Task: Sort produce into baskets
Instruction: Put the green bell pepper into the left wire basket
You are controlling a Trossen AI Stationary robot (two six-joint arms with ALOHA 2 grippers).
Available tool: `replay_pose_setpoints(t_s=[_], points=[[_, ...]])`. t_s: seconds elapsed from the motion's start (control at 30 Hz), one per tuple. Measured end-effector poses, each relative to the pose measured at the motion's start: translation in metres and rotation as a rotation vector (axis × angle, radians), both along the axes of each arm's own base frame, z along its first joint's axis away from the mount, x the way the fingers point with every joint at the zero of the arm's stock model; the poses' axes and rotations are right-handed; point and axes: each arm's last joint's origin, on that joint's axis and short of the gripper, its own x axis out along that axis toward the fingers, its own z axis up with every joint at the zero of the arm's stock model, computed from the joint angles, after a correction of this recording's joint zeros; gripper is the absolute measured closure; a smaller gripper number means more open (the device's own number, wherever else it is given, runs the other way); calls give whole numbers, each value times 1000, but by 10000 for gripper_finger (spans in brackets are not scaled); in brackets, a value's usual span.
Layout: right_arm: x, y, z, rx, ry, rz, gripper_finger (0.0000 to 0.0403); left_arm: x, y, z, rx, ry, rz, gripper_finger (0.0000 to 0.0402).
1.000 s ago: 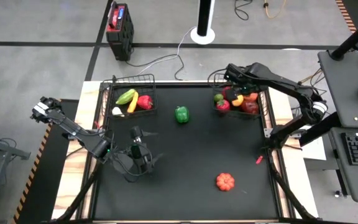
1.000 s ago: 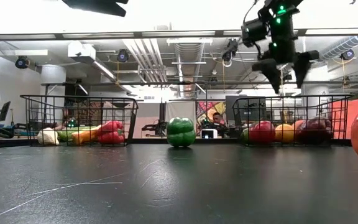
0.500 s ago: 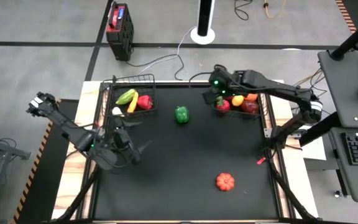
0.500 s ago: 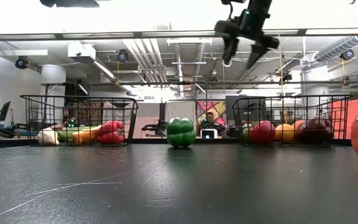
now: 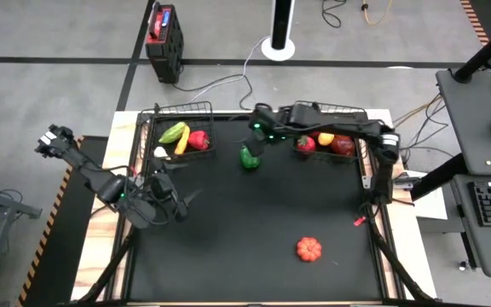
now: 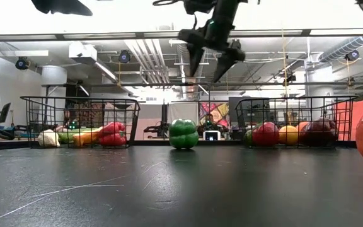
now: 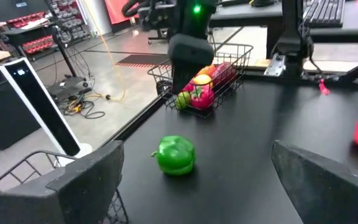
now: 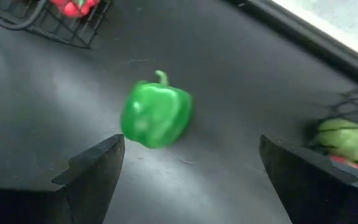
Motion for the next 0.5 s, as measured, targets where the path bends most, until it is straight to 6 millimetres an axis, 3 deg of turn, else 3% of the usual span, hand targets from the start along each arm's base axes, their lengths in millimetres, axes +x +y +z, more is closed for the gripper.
replay_pose_setpoints(t_s=[0.27,0.5], points=[[45,-1,-23,87,39,3,39,-10,8,0,64,46,28,12],[72,-1,-46,106,90,-4,39,-18,14,-2,80,60,33,12]])
